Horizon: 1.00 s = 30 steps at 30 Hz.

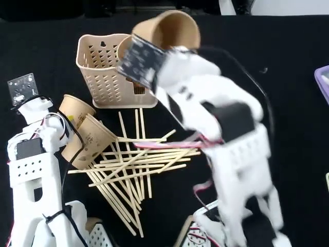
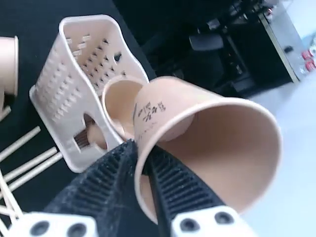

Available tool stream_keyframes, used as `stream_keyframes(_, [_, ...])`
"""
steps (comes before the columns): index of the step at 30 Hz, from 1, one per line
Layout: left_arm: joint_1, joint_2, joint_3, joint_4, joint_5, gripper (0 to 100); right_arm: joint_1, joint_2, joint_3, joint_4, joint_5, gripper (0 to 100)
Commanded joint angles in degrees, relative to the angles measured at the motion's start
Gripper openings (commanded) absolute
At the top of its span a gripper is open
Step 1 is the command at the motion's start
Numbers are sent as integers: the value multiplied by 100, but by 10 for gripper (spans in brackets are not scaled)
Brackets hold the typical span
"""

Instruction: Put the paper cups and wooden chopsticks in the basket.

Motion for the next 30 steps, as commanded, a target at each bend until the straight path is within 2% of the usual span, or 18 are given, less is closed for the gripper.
stream_keyframes(1, [-57, -141, -31, -114, 35, 220, -176, 1147, -1499, 536, -62, 11])
stream_keyframes(5, [-66, -141, -31, -105, 35, 220, -141, 2484, -3196, 1477, -44, 11])
stream_keyframes(11, [-66, -141, -31, -97, 35, 220, -149, 4207, -5569, 2822, 396, 11])
stream_keyframes(15, [-66, -141, -31, -97, 35, 220, -44, 4971, -6519, 2884, 378, 11])
stream_keyframes(19, [-66, -141, -40, -97, 35, 220, -35, 5253, -6862, 2884, 158, 26])
stream_keyframes(21, [-66, -141, -40, -97, 35, 220, -44, 5253, -6897, 2875, -88, 103])
stream_keyframes(25, [-66, -149, -40, -97, 35, 220, -44, 5253, -6905, 2875, -466, 324])
stream_keyframes(27, [-66, -149, -40, -97, 35, 220, -44, 5253, -6897, 2875, -466, 365])
stream_keyframes(30, [-66, -149, -40, -97, 35, 220, -44, 5262, -6897, 2760, -492, 368])
